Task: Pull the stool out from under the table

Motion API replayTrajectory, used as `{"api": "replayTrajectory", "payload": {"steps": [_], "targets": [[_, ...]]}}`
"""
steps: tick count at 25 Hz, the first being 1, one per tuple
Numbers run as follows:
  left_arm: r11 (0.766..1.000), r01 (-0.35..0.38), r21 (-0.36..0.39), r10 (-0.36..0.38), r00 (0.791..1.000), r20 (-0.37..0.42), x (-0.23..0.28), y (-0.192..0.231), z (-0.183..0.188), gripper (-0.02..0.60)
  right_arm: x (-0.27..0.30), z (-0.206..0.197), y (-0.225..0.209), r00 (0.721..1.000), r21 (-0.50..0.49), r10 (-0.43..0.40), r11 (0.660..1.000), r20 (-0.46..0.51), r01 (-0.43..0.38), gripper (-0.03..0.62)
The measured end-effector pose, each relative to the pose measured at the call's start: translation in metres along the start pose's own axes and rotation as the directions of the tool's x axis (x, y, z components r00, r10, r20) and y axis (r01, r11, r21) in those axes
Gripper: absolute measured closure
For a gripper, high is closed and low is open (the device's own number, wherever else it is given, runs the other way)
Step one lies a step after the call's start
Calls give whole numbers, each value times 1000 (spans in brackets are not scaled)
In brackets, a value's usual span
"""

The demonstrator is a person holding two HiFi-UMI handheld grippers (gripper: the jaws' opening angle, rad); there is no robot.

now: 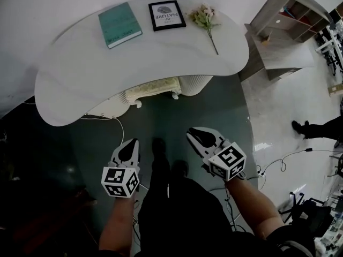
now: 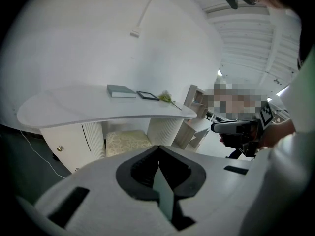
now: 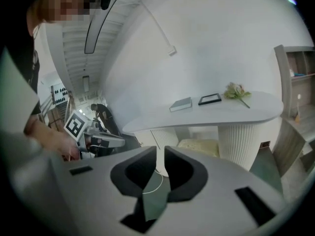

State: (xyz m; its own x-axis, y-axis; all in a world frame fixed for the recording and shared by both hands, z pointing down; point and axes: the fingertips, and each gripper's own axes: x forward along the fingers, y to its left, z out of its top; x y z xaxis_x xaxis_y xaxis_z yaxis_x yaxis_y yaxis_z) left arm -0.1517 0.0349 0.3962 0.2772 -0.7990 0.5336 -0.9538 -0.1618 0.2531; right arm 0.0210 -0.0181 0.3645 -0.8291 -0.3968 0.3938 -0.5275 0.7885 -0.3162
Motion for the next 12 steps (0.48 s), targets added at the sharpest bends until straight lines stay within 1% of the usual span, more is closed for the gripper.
{"api": "replayTrajectory", "payload": {"steps": [3,6,9,12], "targets": [[1000,13,-2,-13,1000,-11,29,18,-17,572,24,-18,-22,999,-3,-21,1000,-23,21,533],[1000,21,8,-21,1000,-17,62,43,-33,572,54,-37,-47,998,4,-55,998,-27,55,530],[1000,7,20,-7,1000,3,94,68,-45,572,86,-59,-66,998,-2,-63,998,-28,63,525],[1000,2,16,-2,1000,24,128,83,-62,572,112,-86,-85,997,-23,-63,998,-45,62,516]]}}
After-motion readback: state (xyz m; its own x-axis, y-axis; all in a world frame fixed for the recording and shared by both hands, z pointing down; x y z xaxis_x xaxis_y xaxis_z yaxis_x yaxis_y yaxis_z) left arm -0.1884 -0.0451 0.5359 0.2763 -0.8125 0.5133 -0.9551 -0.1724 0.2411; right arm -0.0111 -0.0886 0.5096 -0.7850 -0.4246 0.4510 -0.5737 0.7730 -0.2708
